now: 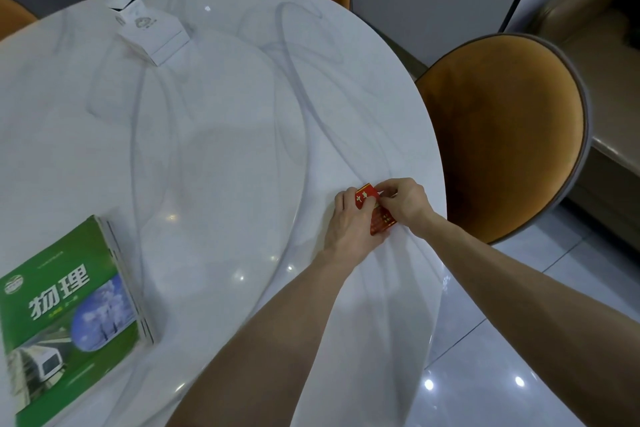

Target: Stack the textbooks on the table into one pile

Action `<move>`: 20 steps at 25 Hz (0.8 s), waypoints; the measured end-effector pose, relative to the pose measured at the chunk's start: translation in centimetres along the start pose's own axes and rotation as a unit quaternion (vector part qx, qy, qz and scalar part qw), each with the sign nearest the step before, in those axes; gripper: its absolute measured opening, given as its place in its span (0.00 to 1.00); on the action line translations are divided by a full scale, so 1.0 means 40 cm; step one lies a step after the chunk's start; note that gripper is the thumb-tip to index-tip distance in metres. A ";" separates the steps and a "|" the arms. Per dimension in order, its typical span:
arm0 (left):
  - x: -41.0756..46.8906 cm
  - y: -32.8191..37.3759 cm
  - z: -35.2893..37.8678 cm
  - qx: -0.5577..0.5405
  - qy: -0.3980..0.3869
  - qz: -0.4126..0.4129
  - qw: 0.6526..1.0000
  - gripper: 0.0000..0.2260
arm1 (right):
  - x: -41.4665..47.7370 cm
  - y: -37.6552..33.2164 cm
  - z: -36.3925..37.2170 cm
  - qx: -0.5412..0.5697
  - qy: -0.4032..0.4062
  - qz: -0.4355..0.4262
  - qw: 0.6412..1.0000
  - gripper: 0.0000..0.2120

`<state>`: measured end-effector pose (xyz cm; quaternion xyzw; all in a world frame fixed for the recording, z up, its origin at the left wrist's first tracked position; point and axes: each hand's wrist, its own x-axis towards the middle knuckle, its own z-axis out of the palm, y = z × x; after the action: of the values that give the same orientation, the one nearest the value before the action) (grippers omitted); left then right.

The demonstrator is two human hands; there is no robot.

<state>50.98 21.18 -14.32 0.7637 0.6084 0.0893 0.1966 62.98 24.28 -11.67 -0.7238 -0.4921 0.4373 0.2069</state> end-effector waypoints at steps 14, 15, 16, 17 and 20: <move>-0.034 -0.013 -0.087 0.027 -0.019 0.000 0.999 0.20 | -0.013 -0.030 -0.028 -0.127 -0.007 -0.033 0.991 0.15; -0.040 -0.023 -0.112 0.040 -0.022 0.004 0.999 0.18 | -0.024 -0.048 -0.031 -0.153 -0.009 -0.048 0.987 0.15; -0.049 -0.036 -0.139 0.048 -0.023 0.002 0.999 0.16 | -0.034 -0.067 -0.027 -0.181 -0.016 -0.070 0.981 0.14; -0.061 -0.050 -0.171 0.052 -0.033 -0.007 0.998 0.15 | -0.048 -0.087 -0.022 -0.211 -0.028 -0.087 0.973 0.14; -0.096 -0.093 -0.267 0.059 -0.016 -0.029 0.998 0.13 | -0.093 -0.164 0.013 -0.271 -0.038 -0.161 0.948 0.13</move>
<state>42.73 20.22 -5.77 0.7571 0.6316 0.0354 0.1631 58.54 23.70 -5.55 -0.6469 -0.7091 0.2755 0.0519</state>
